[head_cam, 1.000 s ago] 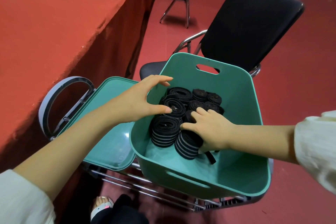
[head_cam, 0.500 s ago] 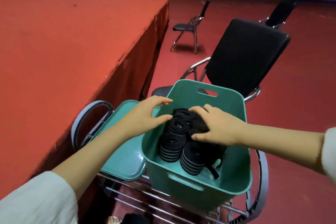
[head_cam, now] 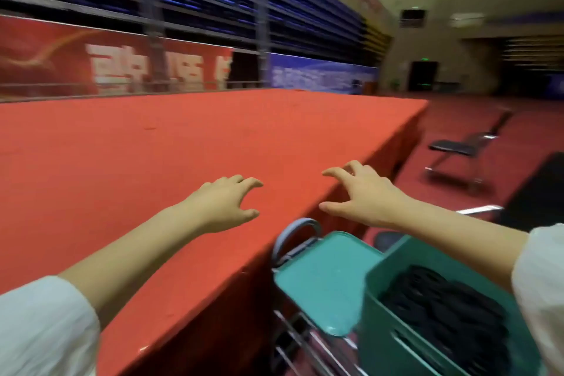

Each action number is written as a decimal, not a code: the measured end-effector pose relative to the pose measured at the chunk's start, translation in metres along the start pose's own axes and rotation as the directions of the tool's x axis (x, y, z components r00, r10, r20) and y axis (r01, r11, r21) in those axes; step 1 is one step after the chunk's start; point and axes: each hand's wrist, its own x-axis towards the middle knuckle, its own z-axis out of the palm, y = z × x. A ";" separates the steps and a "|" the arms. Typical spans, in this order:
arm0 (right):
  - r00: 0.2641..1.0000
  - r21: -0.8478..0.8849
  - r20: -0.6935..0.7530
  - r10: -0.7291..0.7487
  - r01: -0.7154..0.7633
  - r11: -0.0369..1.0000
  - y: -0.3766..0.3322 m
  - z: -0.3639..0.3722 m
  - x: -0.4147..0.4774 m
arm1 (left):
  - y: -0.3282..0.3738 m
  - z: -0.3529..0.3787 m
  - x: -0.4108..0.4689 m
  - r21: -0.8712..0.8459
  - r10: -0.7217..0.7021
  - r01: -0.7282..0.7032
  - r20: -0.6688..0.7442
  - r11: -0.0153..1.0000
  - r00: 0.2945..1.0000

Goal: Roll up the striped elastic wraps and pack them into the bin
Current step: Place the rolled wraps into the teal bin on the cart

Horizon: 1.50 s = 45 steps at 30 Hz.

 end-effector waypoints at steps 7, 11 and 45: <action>0.926 0.117 -0.042 -0.376 0.379 0.918 -0.174 0.014 0.045 | -0.113 -0.048 -0.165 0.142 -0.408 0.415 -0.074 0.899 0.910; 0.797 0.175 -0.063 -0.601 0.602 0.779 -0.283 0.023 0.042 | -0.144 -0.064 -0.275 0.163 -0.625 0.641 -0.142 0.750 0.768; 0.210 0.543 0.060 -0.976 0.814 0.208 -0.877 0.189 -0.142 | -0.385 -0.001 -0.729 0.097 -0.980 0.982 -0.105 0.162 0.172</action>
